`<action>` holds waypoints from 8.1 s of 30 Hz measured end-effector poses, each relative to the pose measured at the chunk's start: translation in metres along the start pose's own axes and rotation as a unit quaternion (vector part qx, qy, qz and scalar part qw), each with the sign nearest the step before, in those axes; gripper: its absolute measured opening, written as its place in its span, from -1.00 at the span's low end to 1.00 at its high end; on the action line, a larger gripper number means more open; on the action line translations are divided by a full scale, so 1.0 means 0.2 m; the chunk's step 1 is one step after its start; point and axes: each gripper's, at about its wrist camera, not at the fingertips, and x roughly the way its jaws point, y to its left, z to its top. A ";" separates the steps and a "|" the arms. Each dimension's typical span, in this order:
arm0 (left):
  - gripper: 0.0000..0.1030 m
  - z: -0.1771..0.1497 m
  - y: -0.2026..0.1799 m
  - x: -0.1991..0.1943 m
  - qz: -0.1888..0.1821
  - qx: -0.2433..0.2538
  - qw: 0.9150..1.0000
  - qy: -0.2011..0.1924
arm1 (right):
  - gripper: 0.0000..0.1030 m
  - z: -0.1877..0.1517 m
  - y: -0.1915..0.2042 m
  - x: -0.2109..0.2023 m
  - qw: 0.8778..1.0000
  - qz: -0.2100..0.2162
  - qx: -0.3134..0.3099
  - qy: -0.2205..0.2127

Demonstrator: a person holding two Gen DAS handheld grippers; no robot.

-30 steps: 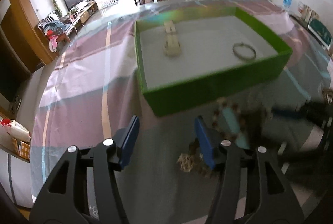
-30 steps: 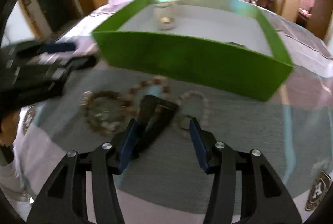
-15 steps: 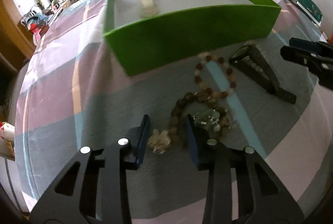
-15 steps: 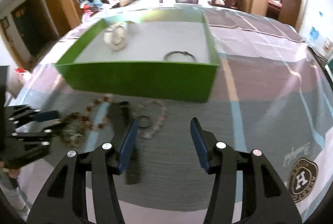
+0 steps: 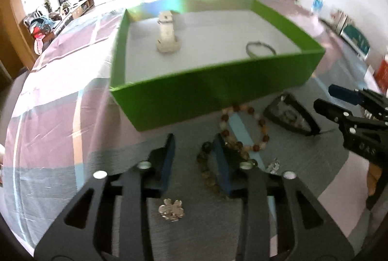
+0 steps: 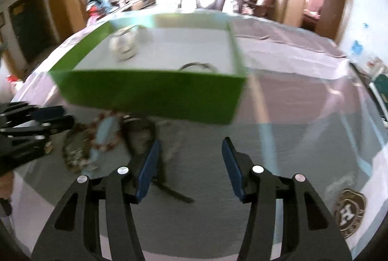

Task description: Organize jewelry

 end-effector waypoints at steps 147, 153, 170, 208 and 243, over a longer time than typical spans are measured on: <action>-0.79 -0.10 -0.15 0.05 0.030 0.056 0.998 0.023 | -0.59 -0.10 0.21 0.06 0.993 0.105 -0.058 -0.002; -0.76 -0.10 -0.14 0.06 0.033 0.056 0.997 0.028 | -0.59 -0.12 0.21 0.07 0.993 0.103 -0.061 0.007; -0.79 -0.04 -0.15 -0.16 0.021 0.042 0.998 -0.032 | -0.94 -0.05 0.13 -0.10 0.992 0.113 -0.023 -0.049; -0.16 0.41 0.01 -0.14 0.070 -0.017 0.996 -0.059 | -0.08 0.36 0.11 -0.08 0.996 0.062 -0.005 -0.062; -0.18 -0.11 -0.08 0.03 0.019 0.038 0.999 0.001 | 0.00 -0.06 0.11 0.09 0.992 0.071 -0.095 0.042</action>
